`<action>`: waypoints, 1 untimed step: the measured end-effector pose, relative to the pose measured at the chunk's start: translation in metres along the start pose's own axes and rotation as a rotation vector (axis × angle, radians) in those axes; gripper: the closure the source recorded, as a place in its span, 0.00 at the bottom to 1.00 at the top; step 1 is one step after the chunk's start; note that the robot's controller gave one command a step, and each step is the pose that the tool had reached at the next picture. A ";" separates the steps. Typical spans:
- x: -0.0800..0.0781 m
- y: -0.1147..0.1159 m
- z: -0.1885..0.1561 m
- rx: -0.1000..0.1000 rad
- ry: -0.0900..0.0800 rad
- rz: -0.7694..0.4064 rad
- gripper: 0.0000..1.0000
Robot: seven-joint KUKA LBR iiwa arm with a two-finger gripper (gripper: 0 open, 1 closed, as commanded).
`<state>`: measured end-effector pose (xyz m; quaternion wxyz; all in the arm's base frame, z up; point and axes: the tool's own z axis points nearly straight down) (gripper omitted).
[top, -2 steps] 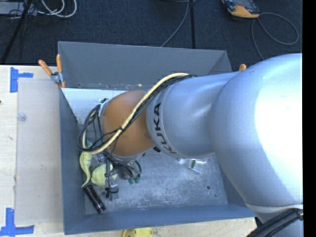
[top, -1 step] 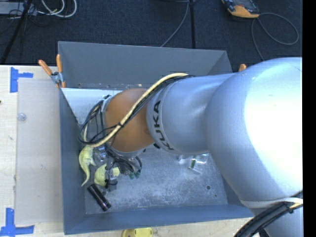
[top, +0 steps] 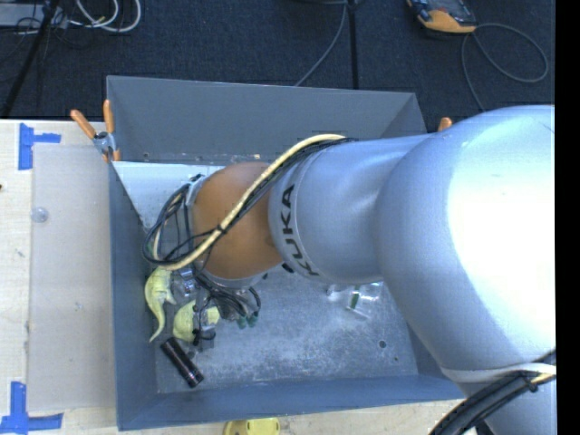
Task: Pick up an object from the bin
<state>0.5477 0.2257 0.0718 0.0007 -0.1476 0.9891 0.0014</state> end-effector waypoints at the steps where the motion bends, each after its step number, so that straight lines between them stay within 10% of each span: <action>1: 0.003 -0.012 -0.189 0.000 -0.009 -0.030 1.00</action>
Offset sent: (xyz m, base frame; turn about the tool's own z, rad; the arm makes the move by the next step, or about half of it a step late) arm 0.0000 0.0000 0.0000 0.0000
